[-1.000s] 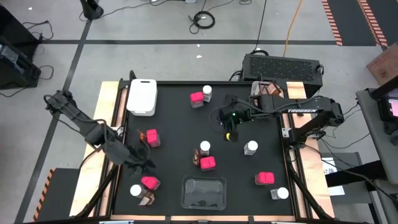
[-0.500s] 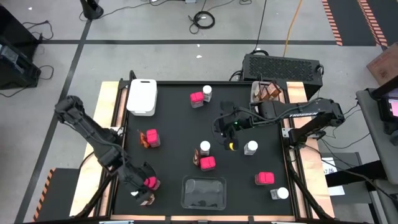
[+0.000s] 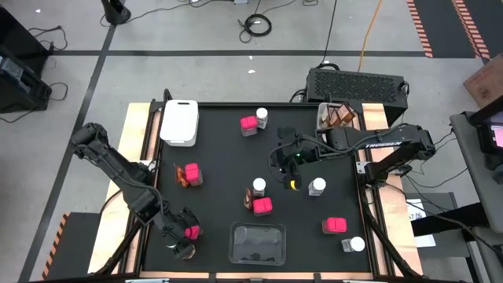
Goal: Sort spices by type
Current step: Put the brown seasoning pack into the right white bin
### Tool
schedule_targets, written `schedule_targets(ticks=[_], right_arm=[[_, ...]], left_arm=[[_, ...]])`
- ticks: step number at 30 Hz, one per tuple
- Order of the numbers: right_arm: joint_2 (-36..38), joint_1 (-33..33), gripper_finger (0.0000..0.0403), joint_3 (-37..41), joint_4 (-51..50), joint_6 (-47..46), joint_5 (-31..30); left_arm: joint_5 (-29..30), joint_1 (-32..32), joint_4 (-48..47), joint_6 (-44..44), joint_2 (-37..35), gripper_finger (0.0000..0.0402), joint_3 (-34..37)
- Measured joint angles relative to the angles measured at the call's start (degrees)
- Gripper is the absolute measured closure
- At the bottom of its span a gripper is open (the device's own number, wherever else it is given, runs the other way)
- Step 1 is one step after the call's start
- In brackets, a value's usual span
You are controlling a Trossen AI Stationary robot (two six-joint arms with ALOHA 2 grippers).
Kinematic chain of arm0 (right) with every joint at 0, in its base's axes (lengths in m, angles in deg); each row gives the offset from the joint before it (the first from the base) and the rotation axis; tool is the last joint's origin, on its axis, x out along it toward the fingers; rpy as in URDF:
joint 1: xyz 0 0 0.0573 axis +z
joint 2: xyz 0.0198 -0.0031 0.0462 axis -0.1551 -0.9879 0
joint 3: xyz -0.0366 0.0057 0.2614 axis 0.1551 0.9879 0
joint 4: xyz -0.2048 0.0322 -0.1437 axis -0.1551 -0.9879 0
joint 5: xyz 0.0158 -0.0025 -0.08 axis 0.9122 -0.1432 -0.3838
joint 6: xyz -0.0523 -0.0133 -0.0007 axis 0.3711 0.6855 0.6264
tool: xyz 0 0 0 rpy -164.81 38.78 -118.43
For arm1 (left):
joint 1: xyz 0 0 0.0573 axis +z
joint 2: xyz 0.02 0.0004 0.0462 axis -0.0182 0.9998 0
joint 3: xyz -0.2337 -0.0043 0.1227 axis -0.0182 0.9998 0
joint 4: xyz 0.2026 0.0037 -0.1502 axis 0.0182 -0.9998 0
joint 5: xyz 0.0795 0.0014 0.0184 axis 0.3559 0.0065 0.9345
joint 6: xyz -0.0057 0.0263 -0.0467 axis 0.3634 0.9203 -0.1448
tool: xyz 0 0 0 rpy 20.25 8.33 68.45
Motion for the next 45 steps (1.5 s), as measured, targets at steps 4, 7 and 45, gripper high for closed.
schedule_targets(ticks=[4,7,45], right_arm=[[0.0,0.0,0.0298,0.0,0.0,0.0,0.0],[0.0,0.0,0.0298,0.0,0.0,0.0,0.0],[0.0,0.0,0.0298,0.0,0.0,-0.7,0.0]], left_arm=[[-0.2,0.0,-1.6,-0.1,0.0,0.0181,0.0],[-0.2,0.0,-4.0,-0.1,0.0,0.0181,0.0],[-5.3,0.0,-2.4,3.2,5.9,0.0283,0.0]])
